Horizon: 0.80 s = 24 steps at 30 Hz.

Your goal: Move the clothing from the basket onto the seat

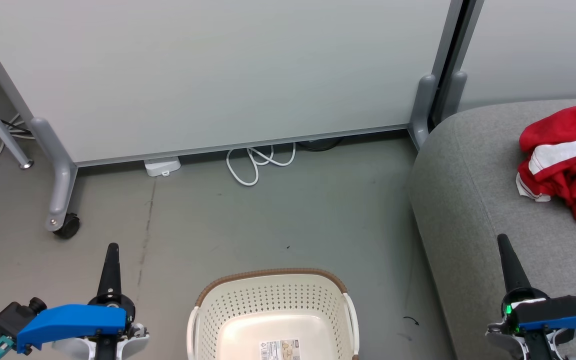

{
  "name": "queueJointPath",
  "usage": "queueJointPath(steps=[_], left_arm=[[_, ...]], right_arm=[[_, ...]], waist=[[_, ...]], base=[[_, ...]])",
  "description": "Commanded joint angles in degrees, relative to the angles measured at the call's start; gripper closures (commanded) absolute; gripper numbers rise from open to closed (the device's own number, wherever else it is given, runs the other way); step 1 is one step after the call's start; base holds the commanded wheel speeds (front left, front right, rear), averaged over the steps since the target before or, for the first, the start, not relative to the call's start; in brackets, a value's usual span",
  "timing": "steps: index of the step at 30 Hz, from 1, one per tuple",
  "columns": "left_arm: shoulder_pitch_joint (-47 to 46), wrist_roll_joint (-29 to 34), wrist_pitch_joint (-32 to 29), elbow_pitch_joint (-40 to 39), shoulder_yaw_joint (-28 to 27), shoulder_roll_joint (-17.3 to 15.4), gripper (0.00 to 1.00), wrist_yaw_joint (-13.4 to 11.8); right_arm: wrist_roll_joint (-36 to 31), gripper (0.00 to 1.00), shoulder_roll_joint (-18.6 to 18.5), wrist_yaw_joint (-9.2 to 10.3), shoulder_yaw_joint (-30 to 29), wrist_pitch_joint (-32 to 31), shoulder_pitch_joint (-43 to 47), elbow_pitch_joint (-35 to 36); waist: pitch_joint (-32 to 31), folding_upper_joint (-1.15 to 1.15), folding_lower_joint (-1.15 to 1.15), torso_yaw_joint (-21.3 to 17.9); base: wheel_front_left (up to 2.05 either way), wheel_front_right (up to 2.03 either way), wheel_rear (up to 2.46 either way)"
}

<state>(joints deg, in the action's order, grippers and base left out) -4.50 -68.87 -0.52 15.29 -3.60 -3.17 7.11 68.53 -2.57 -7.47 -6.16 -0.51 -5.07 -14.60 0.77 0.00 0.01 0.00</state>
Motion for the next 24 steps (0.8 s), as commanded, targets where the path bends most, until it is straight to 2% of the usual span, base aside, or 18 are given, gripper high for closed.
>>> queueJointPath(steps=[1,24], left_arm=[[-1.2,-1.0,-0.4,-0.7,-0.5,-0.1,1.0,0.4],[-1.7,-12.6,-3.4,-1.0,-1.8,0.1,1.0,0.5]], right_arm=[[1.2,1.0,-0.4,-0.03,-0.2,-0.5,-1.0,0.6],[12.9,1.0,-0.4,-0.04,-0.3,-3.4,-1.3,0.6]], waist=[[0.0,0.0,0.0,0.0],[-0.3,0.0,0.0,0.0]], base=[[0.0,0.0,0.0],[0.0,0.0,0.0]])
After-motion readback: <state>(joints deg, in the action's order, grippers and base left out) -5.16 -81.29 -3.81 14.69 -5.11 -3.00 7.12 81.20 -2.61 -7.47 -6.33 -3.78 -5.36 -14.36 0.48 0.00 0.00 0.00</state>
